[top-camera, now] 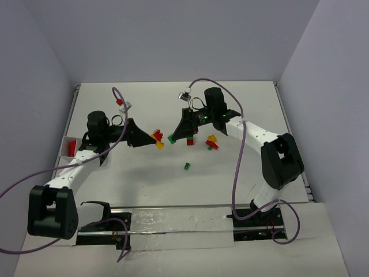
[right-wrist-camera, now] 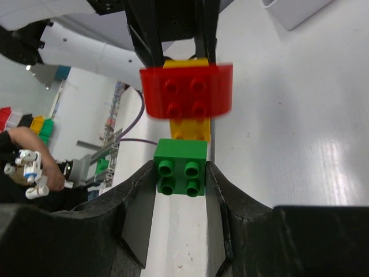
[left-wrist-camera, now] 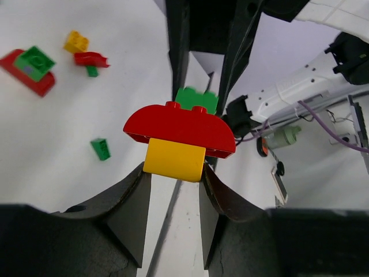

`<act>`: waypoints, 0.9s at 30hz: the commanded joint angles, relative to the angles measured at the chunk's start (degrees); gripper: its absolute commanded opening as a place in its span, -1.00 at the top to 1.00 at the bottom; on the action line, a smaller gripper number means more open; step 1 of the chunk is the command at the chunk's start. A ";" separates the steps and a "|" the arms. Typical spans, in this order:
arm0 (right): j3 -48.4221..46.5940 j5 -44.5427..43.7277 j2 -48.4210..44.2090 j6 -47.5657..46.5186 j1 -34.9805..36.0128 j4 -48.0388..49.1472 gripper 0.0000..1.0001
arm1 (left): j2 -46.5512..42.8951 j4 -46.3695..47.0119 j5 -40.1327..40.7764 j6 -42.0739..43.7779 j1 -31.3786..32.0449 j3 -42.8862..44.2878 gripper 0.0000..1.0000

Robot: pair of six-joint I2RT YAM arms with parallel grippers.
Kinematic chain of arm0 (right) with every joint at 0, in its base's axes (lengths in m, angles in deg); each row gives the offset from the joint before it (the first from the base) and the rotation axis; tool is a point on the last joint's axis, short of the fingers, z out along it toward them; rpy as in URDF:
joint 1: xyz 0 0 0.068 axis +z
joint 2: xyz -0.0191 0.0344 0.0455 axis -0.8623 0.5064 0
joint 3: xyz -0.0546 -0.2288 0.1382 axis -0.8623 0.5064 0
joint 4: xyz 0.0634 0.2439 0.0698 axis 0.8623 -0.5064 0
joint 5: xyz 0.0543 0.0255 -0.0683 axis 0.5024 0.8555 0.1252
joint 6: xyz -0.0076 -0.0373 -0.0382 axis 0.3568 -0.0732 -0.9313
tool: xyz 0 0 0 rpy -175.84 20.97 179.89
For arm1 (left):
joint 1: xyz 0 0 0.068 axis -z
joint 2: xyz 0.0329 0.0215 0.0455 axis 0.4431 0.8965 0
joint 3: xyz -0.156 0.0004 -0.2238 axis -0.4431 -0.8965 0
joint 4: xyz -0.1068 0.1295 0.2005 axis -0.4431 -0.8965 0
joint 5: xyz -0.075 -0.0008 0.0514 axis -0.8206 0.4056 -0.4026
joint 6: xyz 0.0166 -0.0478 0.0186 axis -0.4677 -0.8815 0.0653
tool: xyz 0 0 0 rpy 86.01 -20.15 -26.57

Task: Sort the legos into containers by color

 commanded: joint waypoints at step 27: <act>-5.65 -41.59 9.96 -16.73 3.59 -26.86 -0.15 | -9.65 -30.51 32.47 38.66 3.51 0.73 1.00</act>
